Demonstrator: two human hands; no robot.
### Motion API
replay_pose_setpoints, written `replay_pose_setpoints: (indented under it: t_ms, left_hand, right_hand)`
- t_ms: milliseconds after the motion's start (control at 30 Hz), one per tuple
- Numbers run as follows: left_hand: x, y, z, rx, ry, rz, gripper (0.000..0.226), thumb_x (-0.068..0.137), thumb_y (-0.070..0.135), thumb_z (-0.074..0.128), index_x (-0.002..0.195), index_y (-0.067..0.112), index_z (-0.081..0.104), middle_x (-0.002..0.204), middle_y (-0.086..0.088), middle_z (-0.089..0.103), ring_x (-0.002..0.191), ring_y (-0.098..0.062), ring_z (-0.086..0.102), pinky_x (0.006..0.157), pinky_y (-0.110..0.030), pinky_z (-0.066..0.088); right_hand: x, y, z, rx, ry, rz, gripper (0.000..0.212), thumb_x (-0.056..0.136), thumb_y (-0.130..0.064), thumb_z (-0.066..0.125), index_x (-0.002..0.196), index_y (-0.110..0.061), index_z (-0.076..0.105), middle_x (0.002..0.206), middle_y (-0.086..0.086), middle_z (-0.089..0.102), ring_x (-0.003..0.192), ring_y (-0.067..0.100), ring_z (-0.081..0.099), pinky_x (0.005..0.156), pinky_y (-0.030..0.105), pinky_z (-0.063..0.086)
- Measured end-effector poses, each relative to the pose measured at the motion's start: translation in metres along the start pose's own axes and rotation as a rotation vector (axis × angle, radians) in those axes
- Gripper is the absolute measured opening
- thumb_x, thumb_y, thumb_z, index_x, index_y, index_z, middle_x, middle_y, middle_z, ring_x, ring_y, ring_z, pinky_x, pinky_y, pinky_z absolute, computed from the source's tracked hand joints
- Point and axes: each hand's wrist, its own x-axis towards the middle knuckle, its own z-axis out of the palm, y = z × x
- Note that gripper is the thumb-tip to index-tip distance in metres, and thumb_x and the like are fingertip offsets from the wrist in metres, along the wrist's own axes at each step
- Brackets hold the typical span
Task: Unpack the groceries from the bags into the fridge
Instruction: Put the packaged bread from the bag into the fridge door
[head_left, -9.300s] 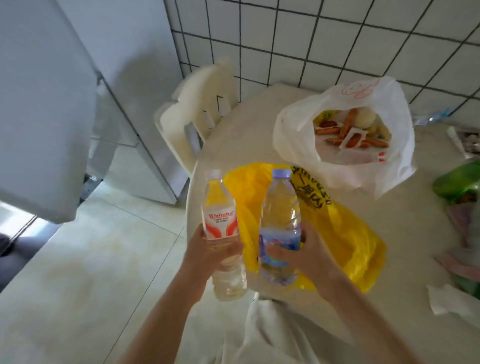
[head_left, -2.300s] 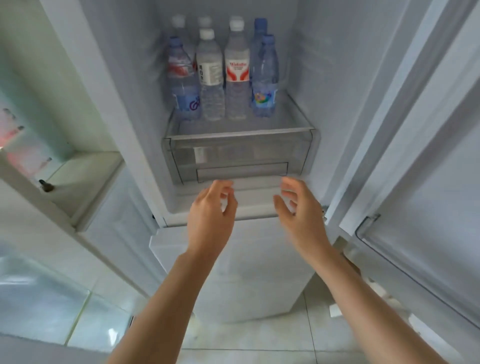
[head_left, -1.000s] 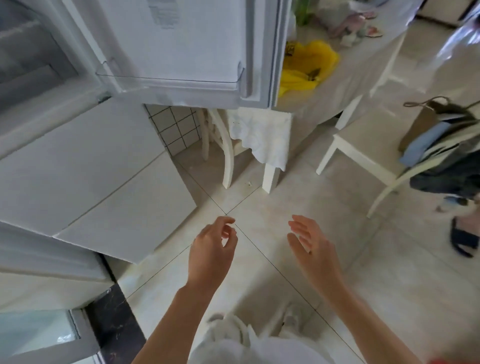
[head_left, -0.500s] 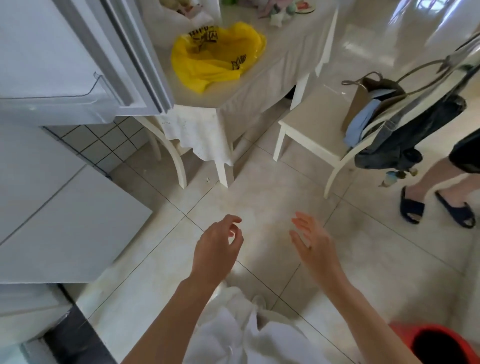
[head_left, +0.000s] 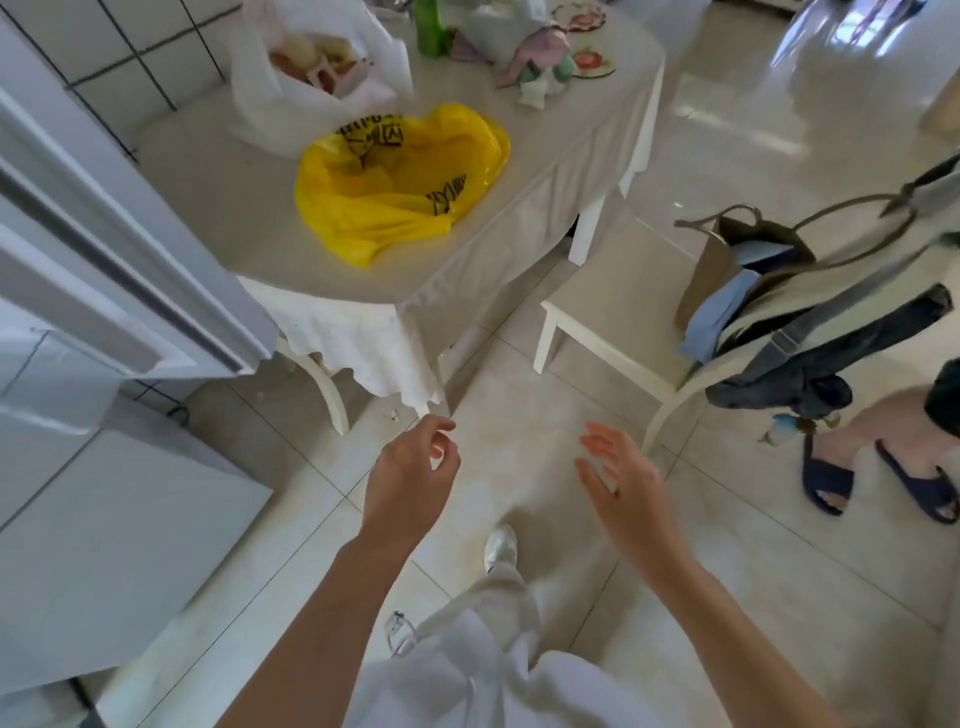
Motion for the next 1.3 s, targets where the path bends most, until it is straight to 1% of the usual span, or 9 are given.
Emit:
replay_pose_setpoints:
  t_ms: [200, 300, 433, 633, 800, 900, 1033, 1200, 1300]
  left_hand:
    - [0.11, 0.016, -0.015, -0.011, 0.044, -0.029, 0.015, 0.091, 0.023, 0.057, 0.105, 0.027, 0.061, 0.082, 0.01, 0.067, 0.08, -0.007, 0.063, 0.076, -0.034, 0.055]
    - [0.152, 0.023, -0.02, -0.034, 0.075, -0.043, 0.015, 0.092, 0.022, 0.056, 0.105, 0.023, 0.063, 0.079, 0.013, 0.064, 0.081, -0.007, 0.062, 0.078, -0.033, 0.054]
    - [0.201, 0.031, -0.021, -0.056, 0.111, -0.068, 0.016, 0.092, 0.021, 0.056, 0.107, 0.022, 0.062, 0.083, 0.015, 0.064, 0.085, -0.007, 0.062, 0.081, -0.034, 0.054]
    - [0.269, 0.04, -0.018, -0.069, 0.185, -0.112, 0.016, 0.091, 0.019, 0.057, 0.107, 0.02, 0.062, 0.086, 0.007, 0.067, 0.084, -0.011, 0.064, 0.079, -0.035, 0.056]
    - [0.332, 0.054, -0.011, -0.045, 0.251, -0.183, 0.016, 0.092, 0.02, 0.057, 0.108, 0.023, 0.061, 0.092, 0.004, 0.068, 0.086, -0.013, 0.061, 0.078, -0.03, 0.052]
    - [0.373, 0.065, -0.008, -0.05, 0.305, -0.245, 0.017, 0.092, 0.022, 0.058, 0.108, 0.024, 0.061, 0.094, 0.002, 0.069, 0.087, -0.016, 0.062, 0.074, -0.036, 0.054]
    - [0.422, 0.082, -0.009, -0.03, 0.364, -0.28, 0.02, 0.091, 0.017, 0.059, 0.11, 0.02, 0.063, 0.099, 0.002, 0.07, 0.088, -0.015, 0.064, 0.073, -0.034, 0.054]
    - [0.471, 0.084, -0.019, 0.02, 0.401, -0.306, 0.022, 0.091, 0.02, 0.058, 0.113, 0.02, 0.062, 0.099, 0.003, 0.069, 0.092, -0.017, 0.063, 0.071, -0.034, 0.054]
    - [0.499, 0.08, -0.035, 0.058, 0.418, -0.31, 0.023, 0.091, 0.02, 0.058, 0.114, 0.019, 0.062, 0.1, 0.004, 0.068, 0.095, -0.018, 0.063, 0.074, -0.033, 0.052]
  right_hand:
    - [0.123, -0.032, -0.004, -0.033, -0.008, -0.071, 0.04, 0.091, -0.018, 0.061, 0.129, -0.013, 0.05, 0.119, -0.001, 0.061, 0.111, 0.014, 0.058, 0.098, 0.038, 0.048]
    - [0.172, -0.046, -0.003, -0.037, -0.015, -0.118, 0.037, 0.091, -0.017, 0.061, 0.127, -0.014, 0.051, 0.118, -0.001, 0.062, 0.11, 0.015, 0.059, 0.096, 0.039, 0.048]
    - [0.232, -0.057, -0.001, -0.032, -0.038, -0.16, 0.034, 0.09, -0.016, 0.061, 0.123, -0.016, 0.053, 0.114, -0.001, 0.065, 0.108, 0.017, 0.061, 0.094, 0.039, 0.049]
    - [0.32, -0.071, -0.004, -0.042, -0.139, -0.216, 0.038, 0.092, -0.016, 0.059, 0.128, -0.015, 0.05, 0.122, -0.001, 0.063, 0.115, 0.012, 0.058, 0.098, 0.031, 0.046]
    - [0.407, -0.083, -0.007, -0.068, -0.239, -0.304, 0.038, 0.092, -0.017, 0.058, 0.129, -0.014, 0.049, 0.123, 0.001, 0.062, 0.114, 0.013, 0.056, 0.1, 0.034, 0.045]
    - [0.459, -0.094, -0.01, -0.081, -0.311, -0.363, 0.038, 0.093, -0.018, 0.058, 0.129, -0.014, 0.048, 0.123, 0.001, 0.061, 0.114, 0.011, 0.055, 0.101, 0.033, 0.044]
    - [0.527, -0.107, -0.009, -0.097, -0.364, -0.473, 0.036, 0.091, -0.017, 0.061, 0.125, -0.01, 0.052, 0.117, 0.002, 0.064, 0.111, 0.013, 0.058, 0.096, 0.032, 0.047]
    - [0.6, -0.131, 0.007, -0.099, -0.42, -0.552, 0.035, 0.088, -0.013, 0.065, 0.121, -0.008, 0.055, 0.114, 0.006, 0.065, 0.105, 0.016, 0.061, 0.087, 0.022, 0.046]
    - [0.636, -0.151, 0.021, -0.107, -0.444, -0.579, 0.035, 0.088, -0.012, 0.065, 0.122, -0.007, 0.056, 0.116, 0.005, 0.065, 0.105, 0.018, 0.061, 0.087, 0.028, 0.047]
